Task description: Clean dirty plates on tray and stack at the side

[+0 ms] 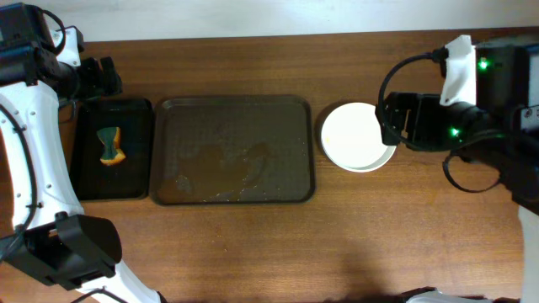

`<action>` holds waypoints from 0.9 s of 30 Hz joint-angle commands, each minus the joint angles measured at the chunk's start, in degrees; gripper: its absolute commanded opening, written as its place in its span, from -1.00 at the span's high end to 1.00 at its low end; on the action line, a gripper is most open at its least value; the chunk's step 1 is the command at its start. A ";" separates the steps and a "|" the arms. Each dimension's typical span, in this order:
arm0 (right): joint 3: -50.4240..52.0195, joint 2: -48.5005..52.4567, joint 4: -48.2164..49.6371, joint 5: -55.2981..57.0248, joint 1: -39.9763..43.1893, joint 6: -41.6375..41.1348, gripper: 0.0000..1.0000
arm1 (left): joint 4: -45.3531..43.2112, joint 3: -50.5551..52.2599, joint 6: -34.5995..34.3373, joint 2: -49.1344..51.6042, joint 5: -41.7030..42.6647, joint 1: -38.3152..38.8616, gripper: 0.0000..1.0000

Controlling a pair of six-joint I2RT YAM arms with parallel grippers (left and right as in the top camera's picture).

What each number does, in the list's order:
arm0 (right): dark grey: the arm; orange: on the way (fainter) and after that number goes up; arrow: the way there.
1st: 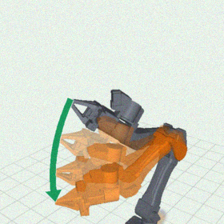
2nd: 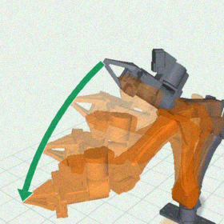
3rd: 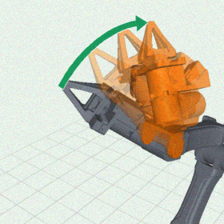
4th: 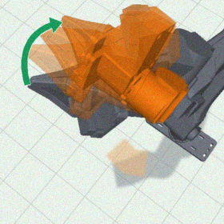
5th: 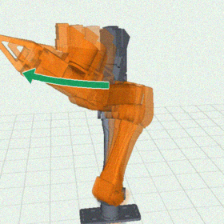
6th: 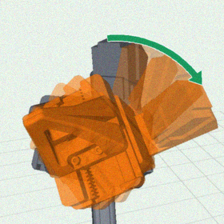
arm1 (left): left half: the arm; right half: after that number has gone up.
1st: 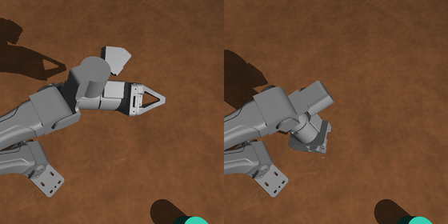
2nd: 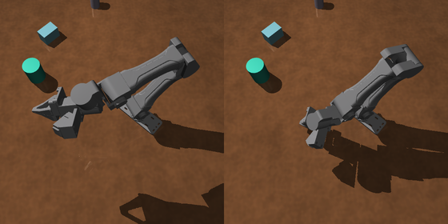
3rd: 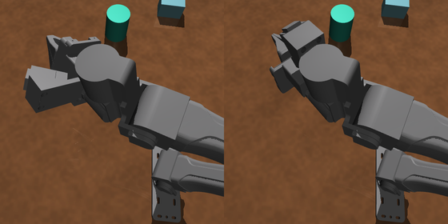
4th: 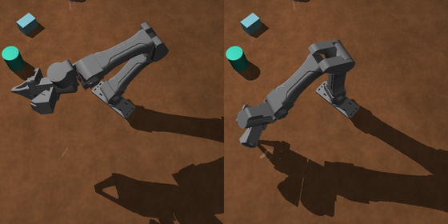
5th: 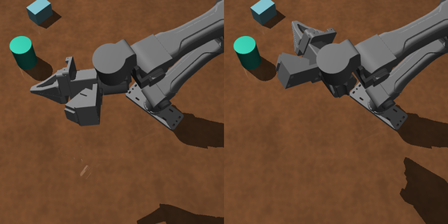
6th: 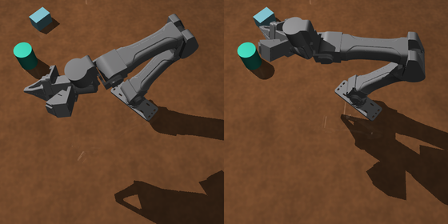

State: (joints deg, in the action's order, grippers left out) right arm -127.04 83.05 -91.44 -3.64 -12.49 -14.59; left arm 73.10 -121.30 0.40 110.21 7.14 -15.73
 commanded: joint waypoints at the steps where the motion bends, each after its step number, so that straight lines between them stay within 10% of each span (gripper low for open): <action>1: -0.79 0.81 -1.44 0.79 0.15 0.87 -0.97 | 0.02 0.17 0.50 0.42 0.98 -0.26 -0.98; 12: 13.86 -8.31 16.28 10.05 0.63 8.20 -0.97 | 0.02 0.17 0.50 0.42 0.98 -0.20 -0.98; 27: 113.24 -74.14 84.19 -2.40 11.76 10.71 -0.97 | 0.02 0.17 0.50 0.42 0.98 -0.26 -0.98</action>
State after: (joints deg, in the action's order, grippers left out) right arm -20.95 14.92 -9.96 -4.71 -1.08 -3.05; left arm 73.08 -121.21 0.40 110.26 7.53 -15.73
